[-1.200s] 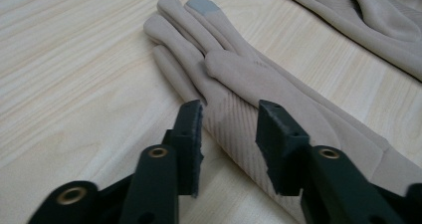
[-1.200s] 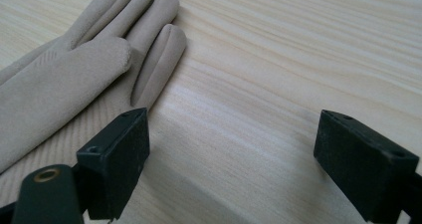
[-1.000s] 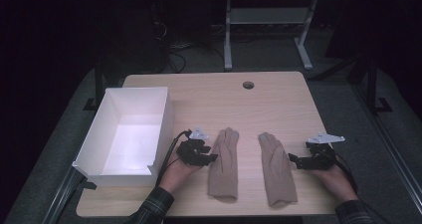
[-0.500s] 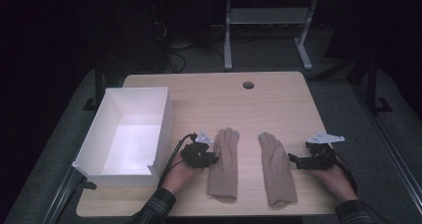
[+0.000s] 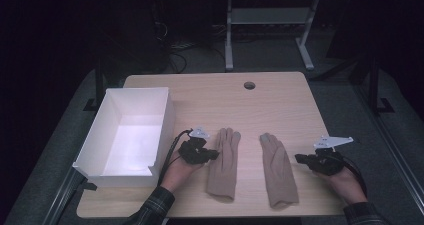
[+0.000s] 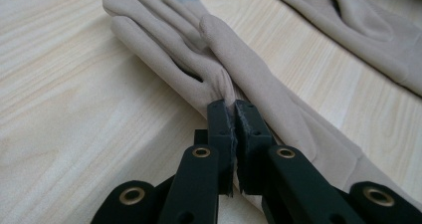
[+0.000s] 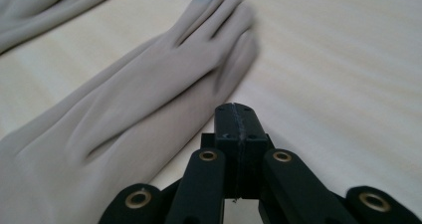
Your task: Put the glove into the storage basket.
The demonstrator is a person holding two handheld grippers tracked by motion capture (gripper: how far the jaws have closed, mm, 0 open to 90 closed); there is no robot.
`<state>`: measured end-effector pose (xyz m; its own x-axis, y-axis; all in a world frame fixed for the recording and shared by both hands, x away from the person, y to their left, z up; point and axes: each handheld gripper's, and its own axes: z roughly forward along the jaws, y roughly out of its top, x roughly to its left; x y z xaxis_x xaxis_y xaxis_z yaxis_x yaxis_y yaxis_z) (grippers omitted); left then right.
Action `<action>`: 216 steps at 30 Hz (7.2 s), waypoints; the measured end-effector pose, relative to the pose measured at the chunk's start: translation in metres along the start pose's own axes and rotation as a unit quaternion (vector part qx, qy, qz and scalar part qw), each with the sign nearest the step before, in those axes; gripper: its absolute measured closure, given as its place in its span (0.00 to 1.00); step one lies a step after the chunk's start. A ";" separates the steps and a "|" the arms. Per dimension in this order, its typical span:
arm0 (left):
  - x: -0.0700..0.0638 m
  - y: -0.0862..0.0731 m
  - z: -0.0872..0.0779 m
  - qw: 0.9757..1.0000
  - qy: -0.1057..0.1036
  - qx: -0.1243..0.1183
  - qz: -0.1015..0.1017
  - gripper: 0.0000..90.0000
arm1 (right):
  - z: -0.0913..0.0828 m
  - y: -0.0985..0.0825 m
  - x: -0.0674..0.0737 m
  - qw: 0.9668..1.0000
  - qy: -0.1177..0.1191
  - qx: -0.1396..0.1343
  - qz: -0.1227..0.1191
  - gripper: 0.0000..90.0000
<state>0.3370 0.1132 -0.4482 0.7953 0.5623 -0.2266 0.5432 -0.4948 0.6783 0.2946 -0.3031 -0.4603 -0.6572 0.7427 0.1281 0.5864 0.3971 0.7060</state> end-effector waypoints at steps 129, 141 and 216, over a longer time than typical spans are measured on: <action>-0.066 -0.008 0.028 0.994 -0.080 0.048 0.051 1.00 | 0.061 0.025 0.024 0.999 -0.037 -0.008 -0.028 0.15; -0.052 -0.011 0.002 0.996 -0.020 0.050 0.071 1.00 | 0.059 0.023 0.026 0.999 -0.042 -0.008 -0.022 0.15; -0.033 0.024 0.027 0.993 -0.082 0.064 0.058 0.73 | 0.061 0.024 0.025 0.999 -0.043 -0.009 -0.019 0.15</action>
<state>0.3311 0.0644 -0.4430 0.8815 0.3869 -0.2706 0.4675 -0.6355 0.6144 0.3214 -0.2425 -0.4820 -0.6355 0.7710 0.0403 0.5526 0.4178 0.7211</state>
